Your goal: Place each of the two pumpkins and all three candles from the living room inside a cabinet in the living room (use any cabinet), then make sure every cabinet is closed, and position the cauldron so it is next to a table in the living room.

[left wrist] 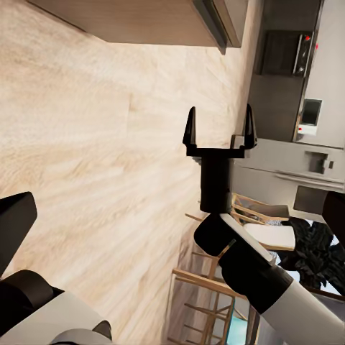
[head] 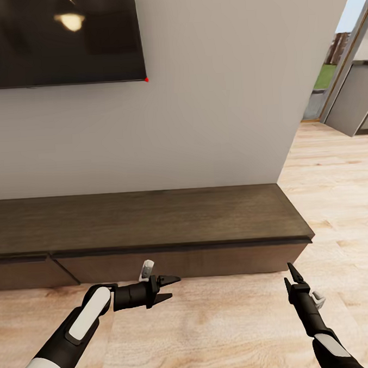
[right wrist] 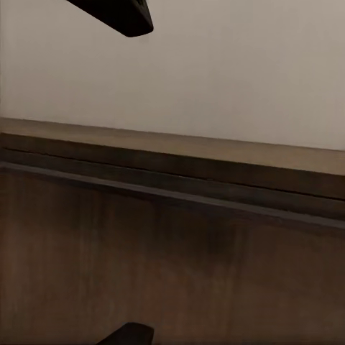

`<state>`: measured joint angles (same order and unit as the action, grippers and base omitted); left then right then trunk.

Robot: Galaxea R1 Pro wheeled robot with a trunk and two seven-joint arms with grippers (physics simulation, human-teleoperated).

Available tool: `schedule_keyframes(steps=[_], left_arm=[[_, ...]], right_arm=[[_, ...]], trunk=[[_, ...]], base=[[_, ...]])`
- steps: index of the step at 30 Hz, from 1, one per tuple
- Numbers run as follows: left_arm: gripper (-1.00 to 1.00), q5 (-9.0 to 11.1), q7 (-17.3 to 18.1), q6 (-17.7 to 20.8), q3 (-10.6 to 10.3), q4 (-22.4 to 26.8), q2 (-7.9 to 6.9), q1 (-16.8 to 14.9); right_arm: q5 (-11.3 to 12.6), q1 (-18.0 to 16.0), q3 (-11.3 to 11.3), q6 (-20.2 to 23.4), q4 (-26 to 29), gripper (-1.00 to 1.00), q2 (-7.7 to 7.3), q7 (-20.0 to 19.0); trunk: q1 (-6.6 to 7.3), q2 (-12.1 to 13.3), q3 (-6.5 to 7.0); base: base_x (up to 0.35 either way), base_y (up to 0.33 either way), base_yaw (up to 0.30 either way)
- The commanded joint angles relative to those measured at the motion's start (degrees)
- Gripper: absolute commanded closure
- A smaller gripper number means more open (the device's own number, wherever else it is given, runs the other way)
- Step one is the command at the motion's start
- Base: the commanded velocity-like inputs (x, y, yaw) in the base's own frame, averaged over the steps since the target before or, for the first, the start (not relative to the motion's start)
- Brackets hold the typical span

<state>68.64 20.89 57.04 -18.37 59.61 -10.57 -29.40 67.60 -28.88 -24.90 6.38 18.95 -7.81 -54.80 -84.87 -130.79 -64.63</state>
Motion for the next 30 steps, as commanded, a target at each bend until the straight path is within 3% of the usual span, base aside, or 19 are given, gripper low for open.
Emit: schedule_keyframes(steps=[1,9,30], left_arm=[[-1.00,-0.4,0.5,0.0,-0.1,0.0,-0.05,0.0],[-1.00,-0.4,0.5,0.0,-0.1,0.0,-0.09,0.0],[-1.00,-0.4,0.5,0.0,-0.1,-0.9,-0.07,0.0]], right_arm=[[0.6,0.0,0.0,0.6,-0.1,-1.00,-0.01,-0.2],[0.6,0.0,0.0,0.6,-0.1,-1.00,-0.01,-0.2],[0.5,0.0,0.0,0.7,-0.1,-1.00,-0.01,0.4]], trunk=[[0.01,0.0,-0.04],[0.01,0.0,-0.04],[0.01,0.0,-0.04]], base=[[0.000,0.000,0.000],[0.011,0.000,0.000],[0.130,-0.009,0.000]])
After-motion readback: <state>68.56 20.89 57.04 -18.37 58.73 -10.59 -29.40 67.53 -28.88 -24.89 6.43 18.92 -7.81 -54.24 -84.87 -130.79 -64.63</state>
